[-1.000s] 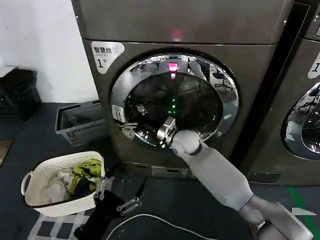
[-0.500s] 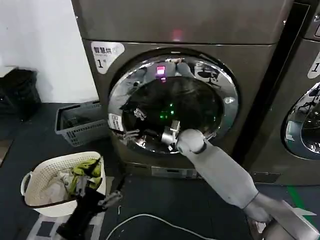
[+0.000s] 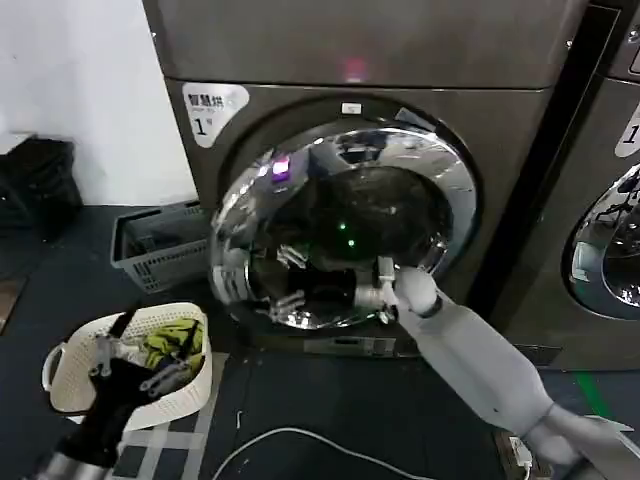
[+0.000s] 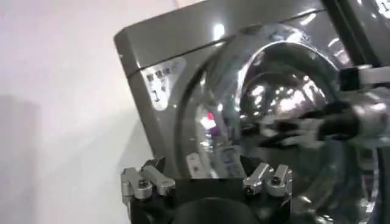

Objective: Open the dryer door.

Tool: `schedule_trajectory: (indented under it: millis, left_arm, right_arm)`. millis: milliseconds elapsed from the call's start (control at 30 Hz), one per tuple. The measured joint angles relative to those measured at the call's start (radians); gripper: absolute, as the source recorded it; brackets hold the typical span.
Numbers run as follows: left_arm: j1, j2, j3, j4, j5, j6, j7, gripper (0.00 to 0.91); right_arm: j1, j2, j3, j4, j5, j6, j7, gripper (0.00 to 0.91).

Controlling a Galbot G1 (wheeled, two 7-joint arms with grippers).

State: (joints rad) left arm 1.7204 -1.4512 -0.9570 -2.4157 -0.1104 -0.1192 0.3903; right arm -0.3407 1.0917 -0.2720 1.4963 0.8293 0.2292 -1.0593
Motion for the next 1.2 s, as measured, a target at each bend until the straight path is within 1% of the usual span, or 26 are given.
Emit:
schedule_trajectory:
  millis: [100, 300, 500, 733, 800, 933, 1067, 1200]
  left_arm:
    - [-0.014, 0.007, -0.018, 0.005, -0.011, 0.007, 0.003, 0.907]
    - [-0.047, 0.026, -0.035, 0.032, -0.030, 0.012, 0.005, 0.907]
    - [-0.080, 0.047, -0.038, 0.066, -0.045, 0.015, 0.011, 0.907]
    - [-0.119, 0.084, -0.014, 0.119, -0.053, 0.015, 0.021, 0.907]
    - [-0.132, 0.096, -0.009, 0.131, -0.066, 0.015, 0.018, 0.907]
    - [-0.163, 0.125, 0.007, 0.164, -0.092, 0.019, 0.015, 0.907]
    - [-0.197, 0.163, 0.042, 0.193, -0.099, 0.021, 0.021, 0.907]
    - [-0.236, 0.205, 0.112, 0.215, -0.084, 0.018, 0.035, 0.907]
  right_arm:
    - [-0.018, -0.036, 0.019, 0.037, 0.017, -0.022, -0.065, 0.907]
    - [-0.070, -0.115, 0.068, 0.115, 0.026, -0.034, -0.158, 0.907]
    - [-0.171, -0.199, 0.154, 0.212, 0.006, -0.023, -0.174, 0.907]
    - [-0.376, -0.273, 0.350, 0.319, -0.013, -0.010, -0.187, 0.907]
    - [-0.456, -0.279, 0.431, 0.354, -0.021, 0.000, -0.198, 0.907]
    - [-0.629, -0.271, 0.586, 0.421, -0.028, 0.042, -0.200, 0.907]
    - [-0.798, -0.239, 0.754, 0.473, -0.032, 0.069, -0.191, 0.907]
    - [-0.954, -0.185, 0.924, 0.515, -0.026, 0.101, -0.184, 0.907]
